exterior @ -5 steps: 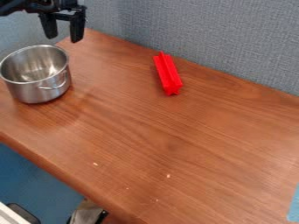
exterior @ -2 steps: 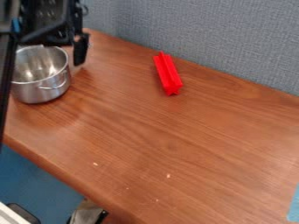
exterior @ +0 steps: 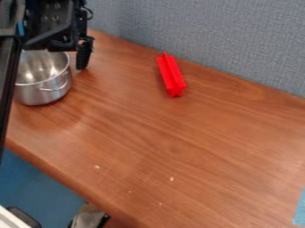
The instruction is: Move the red object from the metal pot to the table
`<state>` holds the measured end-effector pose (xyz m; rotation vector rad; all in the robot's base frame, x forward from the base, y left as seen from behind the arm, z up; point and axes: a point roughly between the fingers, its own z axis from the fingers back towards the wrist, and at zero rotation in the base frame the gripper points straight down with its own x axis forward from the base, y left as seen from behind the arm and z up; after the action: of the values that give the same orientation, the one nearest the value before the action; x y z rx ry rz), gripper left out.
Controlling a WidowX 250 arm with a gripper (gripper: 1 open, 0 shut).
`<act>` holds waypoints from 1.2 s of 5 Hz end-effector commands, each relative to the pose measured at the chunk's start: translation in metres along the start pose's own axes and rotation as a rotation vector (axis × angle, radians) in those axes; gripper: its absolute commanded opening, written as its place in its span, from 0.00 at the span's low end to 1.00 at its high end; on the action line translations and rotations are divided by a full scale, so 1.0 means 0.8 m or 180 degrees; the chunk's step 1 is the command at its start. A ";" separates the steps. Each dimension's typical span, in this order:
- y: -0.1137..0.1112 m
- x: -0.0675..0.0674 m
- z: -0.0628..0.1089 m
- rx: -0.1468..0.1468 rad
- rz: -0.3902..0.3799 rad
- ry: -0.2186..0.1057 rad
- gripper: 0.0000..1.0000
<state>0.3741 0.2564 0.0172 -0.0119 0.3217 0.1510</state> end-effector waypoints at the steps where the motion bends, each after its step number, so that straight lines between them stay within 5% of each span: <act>1: 0.032 0.036 0.039 0.0135 -0.0122 0.0169 0.00; 5: -0.028 -0.018 0.013 -0.0302 0.0671 0.0024 0.00; 6: -0.047 -0.037 0.006 -0.0312 0.0472 -0.0027 0.00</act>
<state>0.3490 0.2180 0.0138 -0.1021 0.3441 0.3279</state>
